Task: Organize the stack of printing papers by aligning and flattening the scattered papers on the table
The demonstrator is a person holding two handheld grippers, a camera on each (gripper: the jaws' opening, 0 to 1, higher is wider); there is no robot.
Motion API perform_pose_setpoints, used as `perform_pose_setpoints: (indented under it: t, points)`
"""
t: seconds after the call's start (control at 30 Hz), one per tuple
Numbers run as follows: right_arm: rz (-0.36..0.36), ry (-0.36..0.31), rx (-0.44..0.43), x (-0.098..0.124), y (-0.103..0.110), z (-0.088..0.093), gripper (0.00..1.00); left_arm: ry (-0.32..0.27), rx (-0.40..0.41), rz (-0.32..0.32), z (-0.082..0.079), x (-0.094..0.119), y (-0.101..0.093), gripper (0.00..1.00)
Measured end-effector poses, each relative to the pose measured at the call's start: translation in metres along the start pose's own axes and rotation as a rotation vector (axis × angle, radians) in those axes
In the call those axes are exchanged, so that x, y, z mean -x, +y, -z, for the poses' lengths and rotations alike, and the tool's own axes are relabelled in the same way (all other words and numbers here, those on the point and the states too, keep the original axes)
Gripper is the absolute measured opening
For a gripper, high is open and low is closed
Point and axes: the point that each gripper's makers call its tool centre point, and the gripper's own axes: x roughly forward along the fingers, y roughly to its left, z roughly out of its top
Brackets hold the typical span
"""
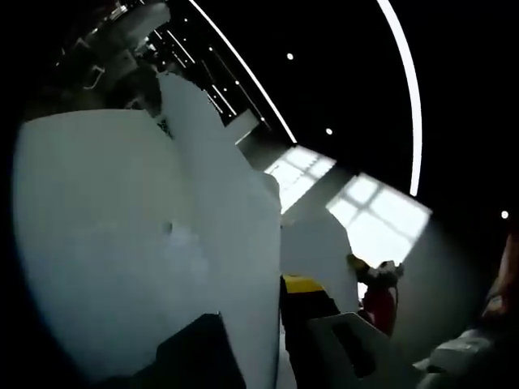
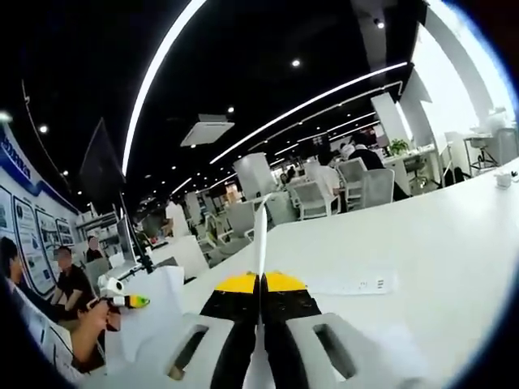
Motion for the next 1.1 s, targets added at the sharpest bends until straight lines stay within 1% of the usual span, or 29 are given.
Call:
perform_pose_setpoints:
  t: [0.57,0.77,1.1]
  points:
    - [-0.024,0.001,0.019,-0.001,0.015,0.000,0.00,-0.004,0.002,-0.002,-0.003,0.001,0.001,0.06]
    - [-0.025,0.004,0.025,-0.002,0.017,0.000,0.00,-0.001,0.004,-0.008,0.001,0.000,0.001,0.06]
    - [-0.037,0.009,0.043,-0.006,0.025,-0.001,0.00,-0.017,0.014,-0.002,-0.007,-0.001,0.006,0.06]
